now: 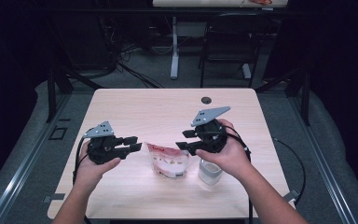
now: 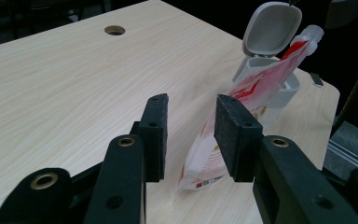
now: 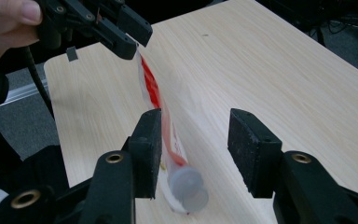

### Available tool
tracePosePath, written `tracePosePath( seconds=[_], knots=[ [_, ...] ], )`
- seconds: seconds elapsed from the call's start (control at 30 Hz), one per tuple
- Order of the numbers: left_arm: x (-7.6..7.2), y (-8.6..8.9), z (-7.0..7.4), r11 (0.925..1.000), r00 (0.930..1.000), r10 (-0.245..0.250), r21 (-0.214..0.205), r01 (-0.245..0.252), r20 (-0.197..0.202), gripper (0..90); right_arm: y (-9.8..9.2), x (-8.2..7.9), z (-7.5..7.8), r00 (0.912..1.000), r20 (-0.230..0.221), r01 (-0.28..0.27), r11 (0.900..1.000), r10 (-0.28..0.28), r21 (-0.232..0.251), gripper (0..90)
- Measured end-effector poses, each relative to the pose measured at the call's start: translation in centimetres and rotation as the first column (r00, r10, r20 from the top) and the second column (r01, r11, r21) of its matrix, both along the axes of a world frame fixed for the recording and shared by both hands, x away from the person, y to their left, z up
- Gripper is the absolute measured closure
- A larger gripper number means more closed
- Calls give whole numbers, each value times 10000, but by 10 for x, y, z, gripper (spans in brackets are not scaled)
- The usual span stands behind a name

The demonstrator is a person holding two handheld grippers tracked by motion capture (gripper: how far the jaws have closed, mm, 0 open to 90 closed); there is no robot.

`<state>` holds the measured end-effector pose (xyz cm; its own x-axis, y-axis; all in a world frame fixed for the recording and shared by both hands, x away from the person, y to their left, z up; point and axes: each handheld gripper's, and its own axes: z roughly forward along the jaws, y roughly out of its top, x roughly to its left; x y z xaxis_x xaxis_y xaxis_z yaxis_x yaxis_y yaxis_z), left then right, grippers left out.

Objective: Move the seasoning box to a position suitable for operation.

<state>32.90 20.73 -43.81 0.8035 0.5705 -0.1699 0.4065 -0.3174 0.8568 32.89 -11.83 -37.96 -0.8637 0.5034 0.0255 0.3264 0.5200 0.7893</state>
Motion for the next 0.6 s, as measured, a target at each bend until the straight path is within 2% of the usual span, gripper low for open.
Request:
tracePosePath(
  seconds=[0.13, 0.27, 0.37, 0.6],
  knots=[
    [1, 0, -3, 10000, 10000, 53, 68, -53, -42, 640, 7, 6, 4, 10000, 77, -21, 9997, 24, -262, 570],
    [2, 1, -3, 9999, 10000, 43, 130, -42, -64, 632, 14, 11, 5, 10000, -37, -79, 9990, 77, -435, 644],
    [2, 3, -3, 10000, 10000, -20, 48, 20, -59, 621, 19, 14, 6, 9995, -208, -242, 9983, 231, -525, 639],
    [1, 6, -1, 9999, 10000, 73, 140, -73, 45, 600, 28, 17, 7, 9991, -96, -416, 9974, 412, -580, 607]
  ],
)
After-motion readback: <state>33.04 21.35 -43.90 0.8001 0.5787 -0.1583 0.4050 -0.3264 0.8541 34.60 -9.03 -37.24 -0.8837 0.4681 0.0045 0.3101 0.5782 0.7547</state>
